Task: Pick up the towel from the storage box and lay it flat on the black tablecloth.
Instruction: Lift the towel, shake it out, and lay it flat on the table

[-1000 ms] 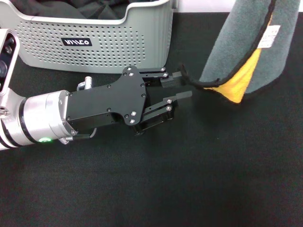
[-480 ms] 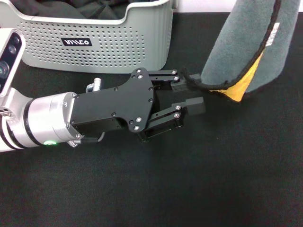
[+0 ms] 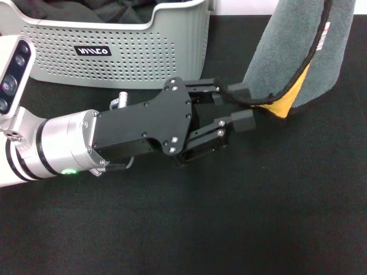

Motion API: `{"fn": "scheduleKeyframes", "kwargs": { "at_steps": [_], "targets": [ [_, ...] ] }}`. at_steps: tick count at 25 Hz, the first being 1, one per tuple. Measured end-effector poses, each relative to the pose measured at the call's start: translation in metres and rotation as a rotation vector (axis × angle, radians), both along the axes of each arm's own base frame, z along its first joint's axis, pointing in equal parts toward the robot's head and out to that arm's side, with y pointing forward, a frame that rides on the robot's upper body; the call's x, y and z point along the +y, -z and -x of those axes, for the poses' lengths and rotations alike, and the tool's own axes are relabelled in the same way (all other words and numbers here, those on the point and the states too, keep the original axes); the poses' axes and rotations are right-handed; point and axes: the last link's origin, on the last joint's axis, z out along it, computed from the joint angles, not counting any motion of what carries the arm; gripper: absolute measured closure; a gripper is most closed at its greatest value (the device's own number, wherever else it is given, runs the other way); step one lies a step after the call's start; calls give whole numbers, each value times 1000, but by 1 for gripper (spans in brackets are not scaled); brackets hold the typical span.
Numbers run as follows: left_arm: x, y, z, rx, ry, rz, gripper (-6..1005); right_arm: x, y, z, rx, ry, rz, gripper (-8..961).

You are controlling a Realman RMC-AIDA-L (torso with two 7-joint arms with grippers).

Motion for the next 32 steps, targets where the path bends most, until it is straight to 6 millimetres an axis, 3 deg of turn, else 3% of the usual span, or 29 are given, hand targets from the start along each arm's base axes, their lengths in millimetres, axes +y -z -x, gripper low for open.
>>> {"fn": "scheduleKeyframes", "kwargs": {
  "at_steps": [12, 22, 24, 28, 32],
  "targets": [
    [1, -2, 0, -29, -29, 7, 662, 1, 3, 1, 0, 2, 10, 873],
    [-3, 4, -3, -8, -5, 58, 739, 2, 6, -1, 3, 10, 22, 868],
    [-3, 4, -2, -13, -14, 60, 804, 1, 7, -2, -1, 14, 27, 867],
    [2, -6, 2, -48, -60, 40, 933, 0, 9, -8, -6, 40, 46, 865],
    [5, -30, 9, -69, -94, 62, 959, -5, 12, -27, -16, 114, 94, 863]
  ]
}}
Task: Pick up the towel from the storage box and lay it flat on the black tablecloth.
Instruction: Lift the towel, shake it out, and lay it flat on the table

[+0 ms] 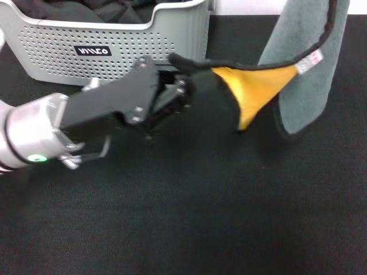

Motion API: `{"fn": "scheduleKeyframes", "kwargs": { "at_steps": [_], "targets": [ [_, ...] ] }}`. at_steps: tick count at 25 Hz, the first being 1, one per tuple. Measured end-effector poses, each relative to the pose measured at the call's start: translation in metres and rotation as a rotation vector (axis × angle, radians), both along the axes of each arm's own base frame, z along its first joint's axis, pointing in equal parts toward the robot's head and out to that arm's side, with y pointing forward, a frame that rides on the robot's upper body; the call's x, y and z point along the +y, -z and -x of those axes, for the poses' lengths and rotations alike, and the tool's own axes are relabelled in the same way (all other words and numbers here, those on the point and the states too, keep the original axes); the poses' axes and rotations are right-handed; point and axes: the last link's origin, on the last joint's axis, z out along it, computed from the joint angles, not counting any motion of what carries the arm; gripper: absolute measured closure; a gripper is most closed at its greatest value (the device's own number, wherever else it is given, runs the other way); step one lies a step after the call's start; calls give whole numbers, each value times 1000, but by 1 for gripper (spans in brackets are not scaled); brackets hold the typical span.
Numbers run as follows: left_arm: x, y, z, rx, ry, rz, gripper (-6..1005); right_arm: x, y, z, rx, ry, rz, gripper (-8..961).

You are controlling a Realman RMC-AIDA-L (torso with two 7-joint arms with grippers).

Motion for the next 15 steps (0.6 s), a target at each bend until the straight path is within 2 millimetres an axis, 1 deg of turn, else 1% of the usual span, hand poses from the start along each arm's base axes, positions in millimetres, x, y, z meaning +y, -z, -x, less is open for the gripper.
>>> {"fn": "scheduleKeyframes", "kwargs": {
  "at_steps": [4, 6, 9, 12, 15],
  "targets": [
    [-1, -26, 7, 16, 12, 65, 960, -7, -3, -21, -19, 88, 79, 861],
    [-1, -37, 9, 37, 16, 117, 961, -13, -2, -32, -59, 136, 168, 860],
    [0, -52, 13, 75, -1, 173, 961, -23, 5, -49, -130, 190, 319, 858],
    [1, -63, 12, 135, 12, 207, 962, -41, 8, -60, -171, 171, 409, 857],
    [0, -76, 9, 224, 49, 252, 963, -60, 8, -66, -181, 118, 481, 855]
  ]
}}
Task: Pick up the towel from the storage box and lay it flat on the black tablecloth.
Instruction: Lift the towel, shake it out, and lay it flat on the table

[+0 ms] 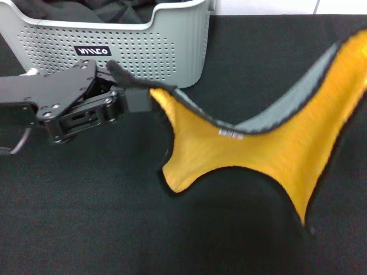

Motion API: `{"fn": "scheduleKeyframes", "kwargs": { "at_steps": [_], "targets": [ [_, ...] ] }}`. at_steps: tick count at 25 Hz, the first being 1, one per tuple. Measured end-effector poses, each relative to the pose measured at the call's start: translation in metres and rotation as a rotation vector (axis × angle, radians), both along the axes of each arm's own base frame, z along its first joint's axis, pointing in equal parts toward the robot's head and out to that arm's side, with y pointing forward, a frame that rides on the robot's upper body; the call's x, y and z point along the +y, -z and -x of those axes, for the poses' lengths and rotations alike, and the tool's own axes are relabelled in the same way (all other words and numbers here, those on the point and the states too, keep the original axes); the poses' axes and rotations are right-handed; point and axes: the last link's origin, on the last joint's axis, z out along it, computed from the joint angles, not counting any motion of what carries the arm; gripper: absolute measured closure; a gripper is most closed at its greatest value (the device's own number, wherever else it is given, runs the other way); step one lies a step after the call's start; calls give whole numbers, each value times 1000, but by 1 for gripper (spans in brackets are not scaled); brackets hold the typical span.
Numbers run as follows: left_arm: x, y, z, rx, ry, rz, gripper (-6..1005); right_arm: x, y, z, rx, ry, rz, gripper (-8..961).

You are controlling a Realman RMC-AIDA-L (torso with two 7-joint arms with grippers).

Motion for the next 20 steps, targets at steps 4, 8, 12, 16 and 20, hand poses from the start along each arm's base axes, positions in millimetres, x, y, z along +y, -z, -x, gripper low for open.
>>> {"fn": "scheduleKeyframes", "kwargs": {
  "at_steps": [4, 8, 12, 16, 20],
  "targets": [
    [1, -13, -7, 59, 28, 45, 963, -21, -1, -12, 16, 1, 67, 853],
    [0, -24, -9, 80, 23, 88, 964, -33, 4, -21, 4, 27, 124, 851],
    [-4, -33, -7, 76, 3, 127, 965, -40, 12, -23, -13, 31, 189, 849],
    [0, -35, 3, 79, -75, 129, 965, -31, 21, -24, -29, 69, 230, 847],
    [15, -21, 17, 121, -200, 106, 965, 7, 48, -26, -130, 201, 245, 845]
  ]
}}
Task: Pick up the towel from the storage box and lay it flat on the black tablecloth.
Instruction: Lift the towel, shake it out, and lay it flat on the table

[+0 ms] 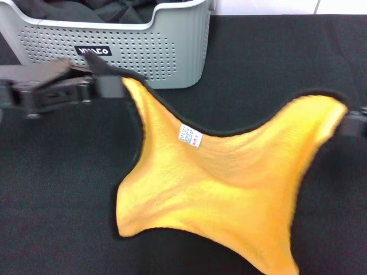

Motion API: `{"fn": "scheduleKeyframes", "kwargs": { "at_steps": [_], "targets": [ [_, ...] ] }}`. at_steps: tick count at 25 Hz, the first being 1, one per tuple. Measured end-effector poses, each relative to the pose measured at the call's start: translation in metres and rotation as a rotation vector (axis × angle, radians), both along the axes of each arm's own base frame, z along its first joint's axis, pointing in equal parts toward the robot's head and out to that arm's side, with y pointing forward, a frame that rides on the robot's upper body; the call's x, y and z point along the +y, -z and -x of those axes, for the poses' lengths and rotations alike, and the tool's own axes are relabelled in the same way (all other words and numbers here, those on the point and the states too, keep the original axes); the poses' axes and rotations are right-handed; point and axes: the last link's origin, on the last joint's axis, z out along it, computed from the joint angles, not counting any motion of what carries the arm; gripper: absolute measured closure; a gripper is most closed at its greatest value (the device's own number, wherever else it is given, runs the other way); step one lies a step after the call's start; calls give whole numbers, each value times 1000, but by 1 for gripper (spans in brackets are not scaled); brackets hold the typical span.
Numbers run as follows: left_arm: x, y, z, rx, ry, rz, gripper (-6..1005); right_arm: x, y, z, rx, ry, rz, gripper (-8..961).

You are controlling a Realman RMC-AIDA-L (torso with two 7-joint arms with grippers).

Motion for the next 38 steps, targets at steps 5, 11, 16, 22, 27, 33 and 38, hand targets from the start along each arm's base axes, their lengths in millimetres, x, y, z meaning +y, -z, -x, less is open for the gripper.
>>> {"fn": "scheduleKeyframes", "kwargs": {
  "at_steps": [5, 11, 16, 22, 27, 33, 38],
  "targets": [
    [23, 27, 9, 105, -134, -49, 964, 36, 25, -1, -175, 71, -66, 842],
    [40, 40, 20, 162, -257, -130, 964, 63, 39, -7, -342, 111, -146, 839],
    [51, 46, 28, 183, -341, -184, 965, 73, 53, -14, -431, 138, -208, 837],
    [58, 58, 30, 209, -383, -189, 965, 84, 57, -17, -475, 153, -288, 834],
    [60, 79, 26, 251, -385, -165, 964, 92, 56, -17, -499, 157, -332, 831],
    [62, 103, 20, 306, -368, -169, 963, 101, 57, -15, -550, 148, -340, 828],
    [67, 108, 24, 323, -397, -214, 963, 108, 61, -15, -601, 148, -364, 826]
  ]
}}
